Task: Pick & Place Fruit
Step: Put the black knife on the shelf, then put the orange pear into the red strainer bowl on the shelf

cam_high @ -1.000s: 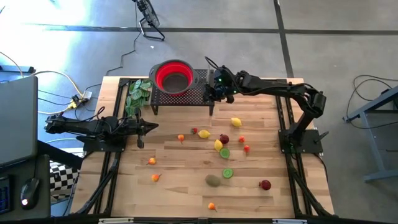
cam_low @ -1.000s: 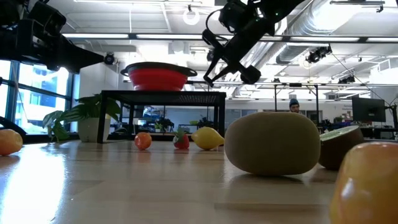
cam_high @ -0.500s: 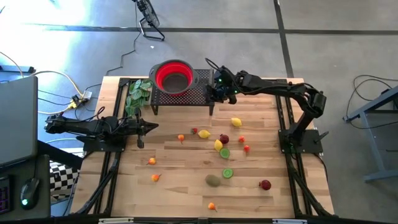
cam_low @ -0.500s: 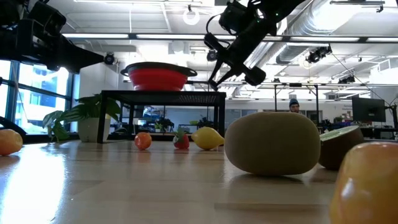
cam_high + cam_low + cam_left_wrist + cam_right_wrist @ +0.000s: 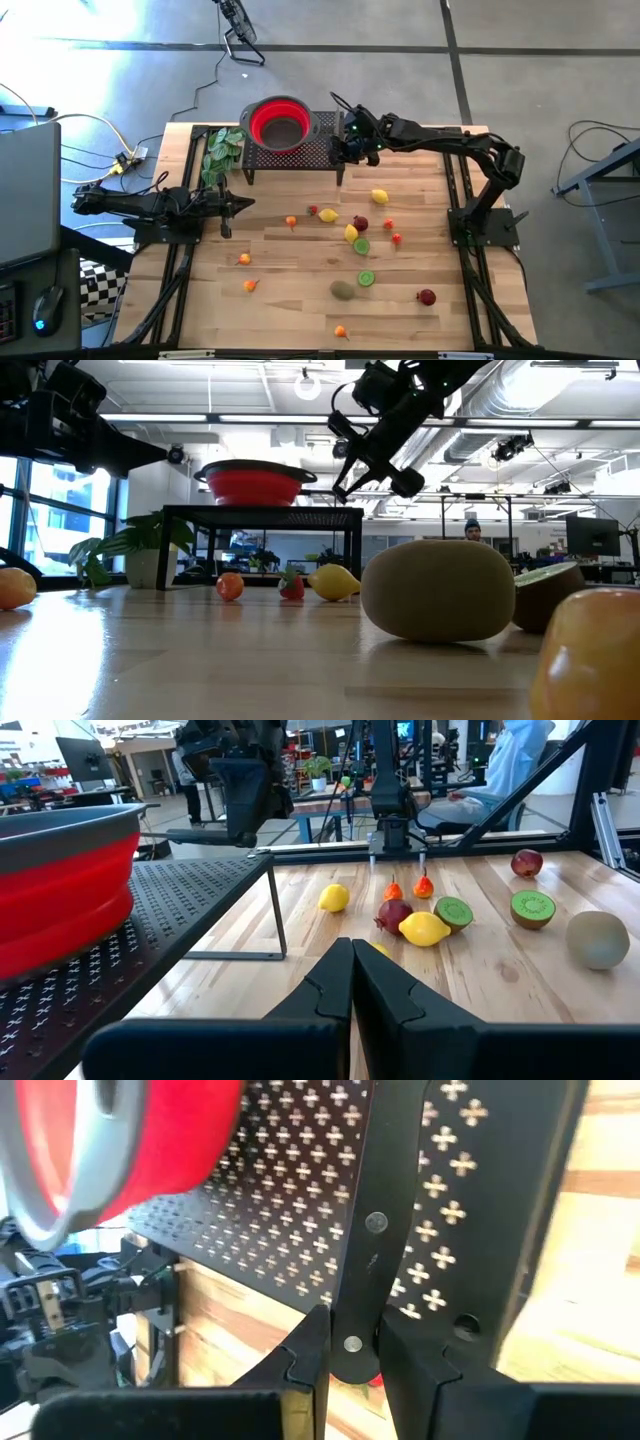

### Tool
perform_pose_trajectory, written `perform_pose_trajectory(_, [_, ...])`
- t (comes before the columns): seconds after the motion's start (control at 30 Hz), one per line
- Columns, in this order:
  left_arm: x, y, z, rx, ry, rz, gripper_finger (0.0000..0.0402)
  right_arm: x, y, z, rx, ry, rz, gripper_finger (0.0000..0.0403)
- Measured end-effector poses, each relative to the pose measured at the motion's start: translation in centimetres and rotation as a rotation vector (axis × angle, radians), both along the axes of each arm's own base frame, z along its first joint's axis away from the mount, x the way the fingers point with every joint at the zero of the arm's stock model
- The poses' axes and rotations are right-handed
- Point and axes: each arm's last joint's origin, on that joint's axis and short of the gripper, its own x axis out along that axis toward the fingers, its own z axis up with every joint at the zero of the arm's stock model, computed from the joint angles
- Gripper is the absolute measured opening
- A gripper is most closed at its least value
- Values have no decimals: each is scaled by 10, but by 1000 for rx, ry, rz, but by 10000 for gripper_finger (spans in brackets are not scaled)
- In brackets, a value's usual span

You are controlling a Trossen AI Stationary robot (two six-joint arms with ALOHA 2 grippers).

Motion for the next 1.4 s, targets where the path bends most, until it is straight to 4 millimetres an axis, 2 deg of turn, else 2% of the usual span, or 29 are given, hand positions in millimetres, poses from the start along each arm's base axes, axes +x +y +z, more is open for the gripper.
perform_pose_trajectory(0.27, [0, 0, 0, 0, 0, 0, 3, 5, -3, 6, -66, -67, 2, 110])
perform_pose_trajectory(0.5, [0, 0, 0, 0, 0, 0, 3, 5, -3, 6, -83, -58, -15, 129])
perform_pose_trajectory(0.67, [0, 0, 0, 0, 0, 0, 3, 4, -2, 9, -123, -69, 39, 117])
perform_pose_trajectory(0.83, [0, 0, 0, 0, 1, 0, 3, -2, 5, 26, -230, -98, 125, 73])
perform_pose_trajectory(1.0, [0, 0, 0, 0, 0, 0, 3, -10, 23, 41, -350, -75, 242, 12])
perform_pose_trajectory(1.17, [0, 0, 0, 0, 1, 0, 3, -21, 53, 42, -469, 122, 318, 3])
perform_pose_trajectory(1.27, [0, 0, 0, 0, 1, 0, 3, -25, 74, 35, -476, 254, 363, 3])
perform_pose_trajectory(1.4, [0, 0, 0, 0, 5, 0, 3, -26, 106, 29, -475, 343, 414, 3])
